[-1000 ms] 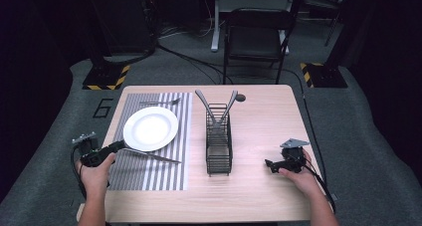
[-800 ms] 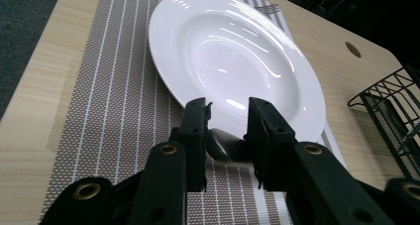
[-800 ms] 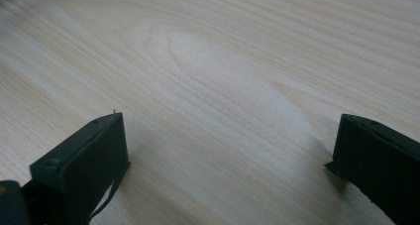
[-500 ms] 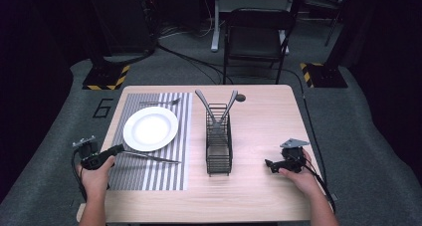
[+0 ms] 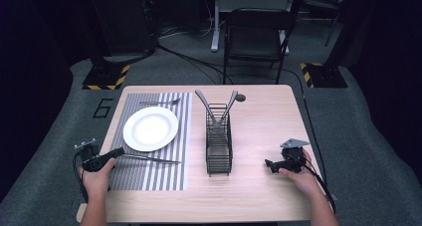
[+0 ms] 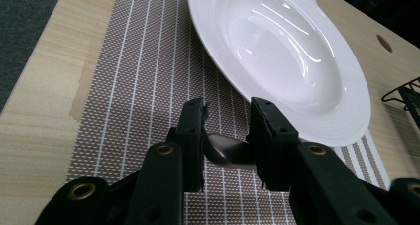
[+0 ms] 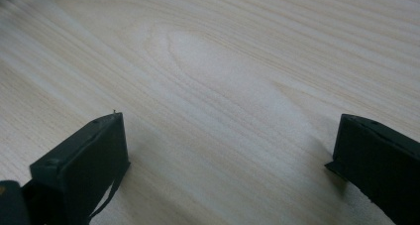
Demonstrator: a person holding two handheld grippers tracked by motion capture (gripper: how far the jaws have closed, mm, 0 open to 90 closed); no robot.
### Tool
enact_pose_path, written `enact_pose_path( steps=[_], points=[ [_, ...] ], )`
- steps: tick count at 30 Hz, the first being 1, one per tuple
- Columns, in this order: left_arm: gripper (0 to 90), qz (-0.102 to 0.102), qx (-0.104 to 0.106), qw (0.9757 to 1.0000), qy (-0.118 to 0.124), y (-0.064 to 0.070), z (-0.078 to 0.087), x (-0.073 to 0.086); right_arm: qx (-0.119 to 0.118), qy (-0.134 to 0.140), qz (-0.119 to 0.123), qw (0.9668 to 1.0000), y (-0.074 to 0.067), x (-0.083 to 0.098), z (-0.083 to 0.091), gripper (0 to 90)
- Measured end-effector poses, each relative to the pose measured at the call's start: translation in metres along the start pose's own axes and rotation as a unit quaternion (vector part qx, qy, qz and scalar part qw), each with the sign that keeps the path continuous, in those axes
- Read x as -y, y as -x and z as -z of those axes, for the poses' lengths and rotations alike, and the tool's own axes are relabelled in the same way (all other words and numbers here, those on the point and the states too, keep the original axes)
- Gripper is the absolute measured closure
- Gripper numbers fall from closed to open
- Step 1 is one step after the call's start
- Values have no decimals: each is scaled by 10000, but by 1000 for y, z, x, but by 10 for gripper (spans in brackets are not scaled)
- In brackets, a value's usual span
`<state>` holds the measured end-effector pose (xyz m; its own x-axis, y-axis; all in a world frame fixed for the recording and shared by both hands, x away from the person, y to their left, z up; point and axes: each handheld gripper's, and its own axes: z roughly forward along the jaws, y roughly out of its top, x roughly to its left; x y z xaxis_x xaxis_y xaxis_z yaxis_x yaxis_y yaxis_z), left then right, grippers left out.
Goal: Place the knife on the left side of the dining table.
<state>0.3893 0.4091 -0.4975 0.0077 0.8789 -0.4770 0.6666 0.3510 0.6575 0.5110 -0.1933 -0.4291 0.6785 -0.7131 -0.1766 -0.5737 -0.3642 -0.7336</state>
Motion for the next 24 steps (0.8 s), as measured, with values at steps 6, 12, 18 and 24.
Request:
enact_pose_path(
  steps=[6, 12, 18, 24],
  points=[
    [674, -10, -56, 9999, -100, -6, -5, 3, 1, 0, -2, 10000, 0, 0, 0, 0],
    [676, -36, -122, 9998, -128, -7, -7, 4, 11, 16, 13, 10000, 0, 0, 0, 0],
    [678, -11, -131, 9998, -167, -10, -9, 5, 1, 5, 5, 10000, 0, 0, 0, 0],
    [678, 37, -176, 9996, -196, -11, -10, 7, -2, 1, 0, 10000, 0, 0, 0, 0]
  ],
)
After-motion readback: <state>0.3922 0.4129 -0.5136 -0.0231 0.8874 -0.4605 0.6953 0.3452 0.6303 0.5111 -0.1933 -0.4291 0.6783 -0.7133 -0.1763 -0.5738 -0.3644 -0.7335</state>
